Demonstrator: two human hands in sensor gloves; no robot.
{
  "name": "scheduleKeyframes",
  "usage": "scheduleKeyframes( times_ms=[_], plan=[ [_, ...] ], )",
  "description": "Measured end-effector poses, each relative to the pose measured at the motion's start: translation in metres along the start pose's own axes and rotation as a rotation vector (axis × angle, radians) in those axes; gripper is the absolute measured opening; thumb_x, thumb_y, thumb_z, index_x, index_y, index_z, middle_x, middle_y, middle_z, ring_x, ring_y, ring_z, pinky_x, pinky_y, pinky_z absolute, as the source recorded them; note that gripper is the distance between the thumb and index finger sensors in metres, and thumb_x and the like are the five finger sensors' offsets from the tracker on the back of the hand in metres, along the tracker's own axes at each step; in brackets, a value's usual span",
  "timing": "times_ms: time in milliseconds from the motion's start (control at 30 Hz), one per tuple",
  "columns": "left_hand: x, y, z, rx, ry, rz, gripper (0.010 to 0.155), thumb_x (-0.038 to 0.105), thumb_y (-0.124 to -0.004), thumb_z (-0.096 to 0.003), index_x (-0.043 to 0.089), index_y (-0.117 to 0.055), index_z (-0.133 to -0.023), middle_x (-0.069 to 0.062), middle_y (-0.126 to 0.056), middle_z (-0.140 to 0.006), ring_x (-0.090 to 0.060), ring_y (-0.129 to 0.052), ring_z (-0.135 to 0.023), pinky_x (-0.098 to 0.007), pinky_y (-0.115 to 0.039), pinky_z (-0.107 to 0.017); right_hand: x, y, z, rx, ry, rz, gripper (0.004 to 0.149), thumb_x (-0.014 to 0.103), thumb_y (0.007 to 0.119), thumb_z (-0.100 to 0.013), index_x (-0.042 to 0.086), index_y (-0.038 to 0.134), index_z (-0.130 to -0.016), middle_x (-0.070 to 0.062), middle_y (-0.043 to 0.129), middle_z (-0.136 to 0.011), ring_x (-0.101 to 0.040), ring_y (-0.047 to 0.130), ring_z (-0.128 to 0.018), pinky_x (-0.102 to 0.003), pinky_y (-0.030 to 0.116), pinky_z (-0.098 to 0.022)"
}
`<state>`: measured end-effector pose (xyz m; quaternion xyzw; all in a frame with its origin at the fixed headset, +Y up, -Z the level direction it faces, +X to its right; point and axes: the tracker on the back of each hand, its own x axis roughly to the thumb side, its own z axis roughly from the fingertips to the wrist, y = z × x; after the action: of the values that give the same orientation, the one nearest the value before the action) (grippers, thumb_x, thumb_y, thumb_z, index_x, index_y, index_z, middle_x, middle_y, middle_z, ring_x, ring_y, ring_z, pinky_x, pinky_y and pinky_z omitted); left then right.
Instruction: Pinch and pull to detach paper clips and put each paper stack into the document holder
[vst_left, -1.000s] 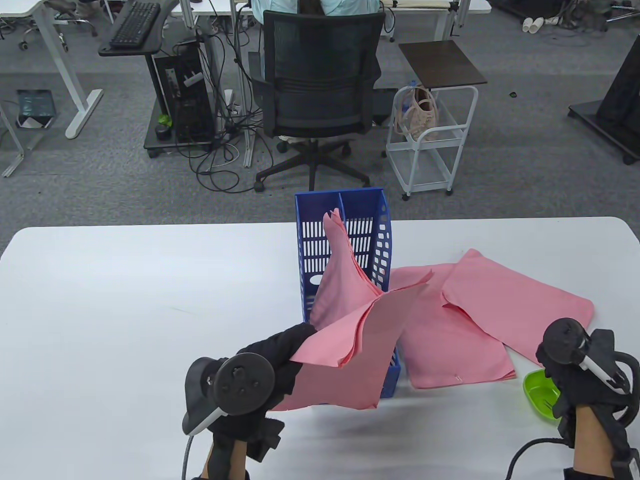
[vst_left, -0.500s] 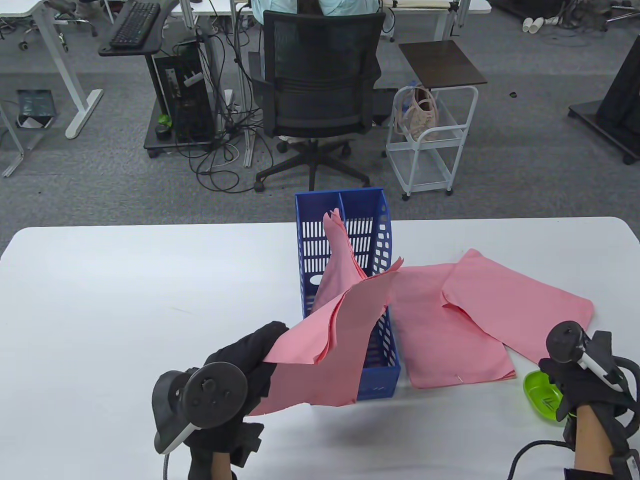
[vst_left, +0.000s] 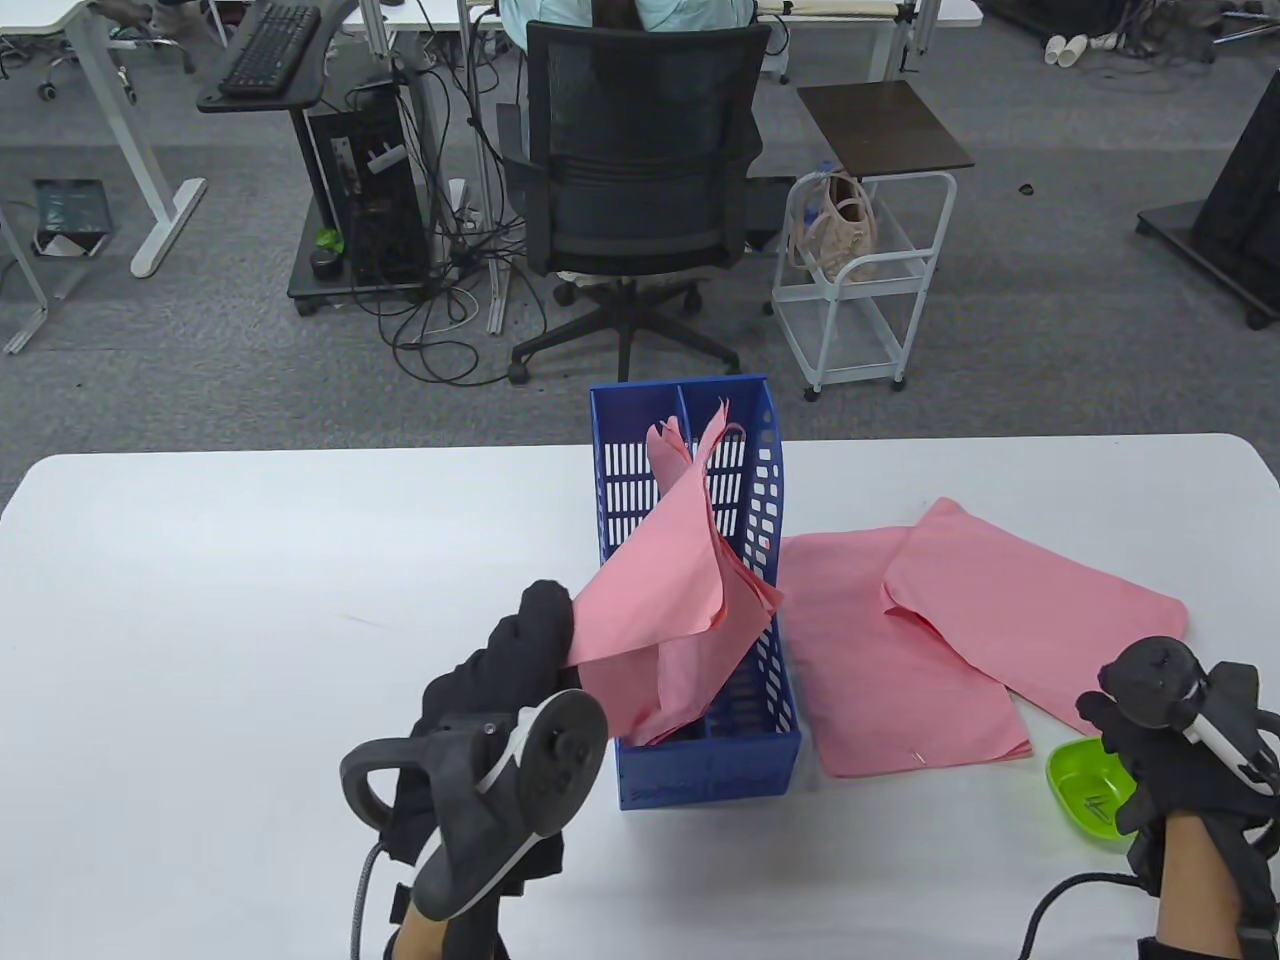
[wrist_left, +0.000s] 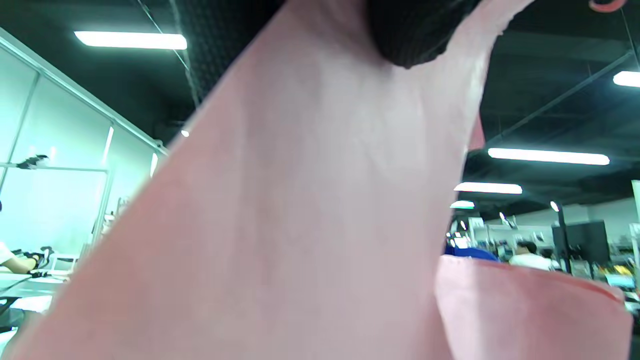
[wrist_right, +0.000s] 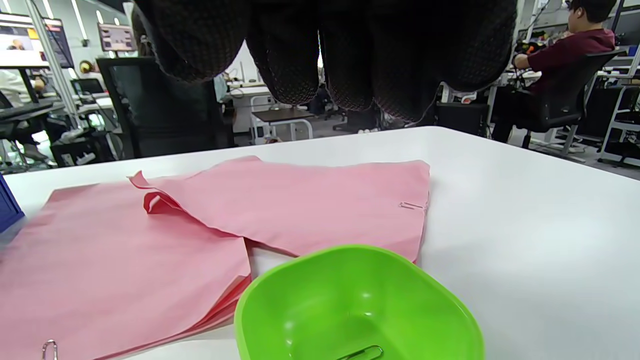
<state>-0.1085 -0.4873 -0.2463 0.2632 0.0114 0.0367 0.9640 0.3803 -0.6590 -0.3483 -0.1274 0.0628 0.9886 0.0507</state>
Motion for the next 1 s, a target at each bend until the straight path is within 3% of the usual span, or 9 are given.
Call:
scheduleKeyframes(
  times_ms=[167,300,433,500,767,1000],
  plan=[
    [0.022,-0.032,0.005,0.192,0.057,0.080,0.050,0.030,-0.064,-0.0596,0.011,-0.068,-0.106,-0.012,-0.094,-0.087,-0.019,-0.109,-0.056,-0.034,-0.092,-0.044,0.003,-0.004,0.004,-0.035,-0.014,0.005,0.063,0.044,0.062,-0.060,0.013,0.053,-0.113,-0.028,0.055,-0.117,-0.051,0.066,-0.101,-0.059,0.059,-0.074],
    [0.032,-0.064,0.006,0.250,0.040,0.192,0.053,0.026,-0.061,-0.0599,0.007,-0.058,-0.109,-0.016,-0.087,-0.094,-0.021,-0.108,-0.062,-0.034,-0.093,-0.047,0.006,-0.007,0.007,-0.095,-0.046,-0.004,0.070,0.047,0.061,-0.060,0.010,0.042,-0.117,-0.031,0.045,-0.120,-0.056,0.056,-0.105,-0.062,0.053,-0.075],
    [0.033,-0.103,0.003,0.153,0.025,0.438,0.056,0.023,-0.059,-0.0598,0.004,-0.048,-0.112,-0.019,-0.078,-0.100,-0.026,-0.104,-0.071,-0.037,-0.091,-0.052,0.011,-0.008,0.009,-0.153,-0.076,-0.001,0.075,0.049,0.059,-0.059,0.008,0.035,-0.118,-0.033,0.037,-0.121,-0.059,0.046,-0.107,-0.065,0.048,-0.076],
    [0.034,-0.119,0.002,0.094,0.007,0.482,0.058,0.023,-0.057,-0.0599,0.002,-0.043,-0.113,-0.020,-0.074,-0.102,-0.027,-0.102,-0.074,-0.037,-0.090,-0.055,0.013,-0.009,0.010,-0.170,-0.084,0.005,0.077,0.049,0.059,-0.059,0.008,0.032,-0.118,-0.034,0.034,-0.121,-0.061,0.042,-0.107,-0.066,0.046,-0.077],
    [0.038,-0.185,0.004,-0.120,0.017,0.490,0.062,0.023,-0.055,-0.0602,0.000,-0.032,-0.113,-0.020,-0.067,-0.106,-0.027,-0.096,-0.083,-0.036,-0.088,-0.060,0.019,-0.008,0.011,-0.197,-0.113,0.027,0.077,0.050,0.059,-0.059,0.008,0.032,-0.118,-0.034,0.034,-0.121,-0.061,0.041,-0.107,-0.067,0.045,-0.077],
    [0.037,-0.216,0.009,-0.237,0.023,0.430,0.064,0.022,-0.055,-0.0598,-0.002,-0.029,-0.113,-0.022,-0.065,-0.106,-0.029,-0.093,-0.086,-0.038,-0.086,-0.062,0.022,-0.007,0.011,-0.181,-0.117,0.041,0.076,0.050,0.059,-0.059,0.008,0.035,-0.118,-0.034,0.036,-0.121,-0.061,0.042,-0.107,-0.066,0.046,-0.076]
  ],
)
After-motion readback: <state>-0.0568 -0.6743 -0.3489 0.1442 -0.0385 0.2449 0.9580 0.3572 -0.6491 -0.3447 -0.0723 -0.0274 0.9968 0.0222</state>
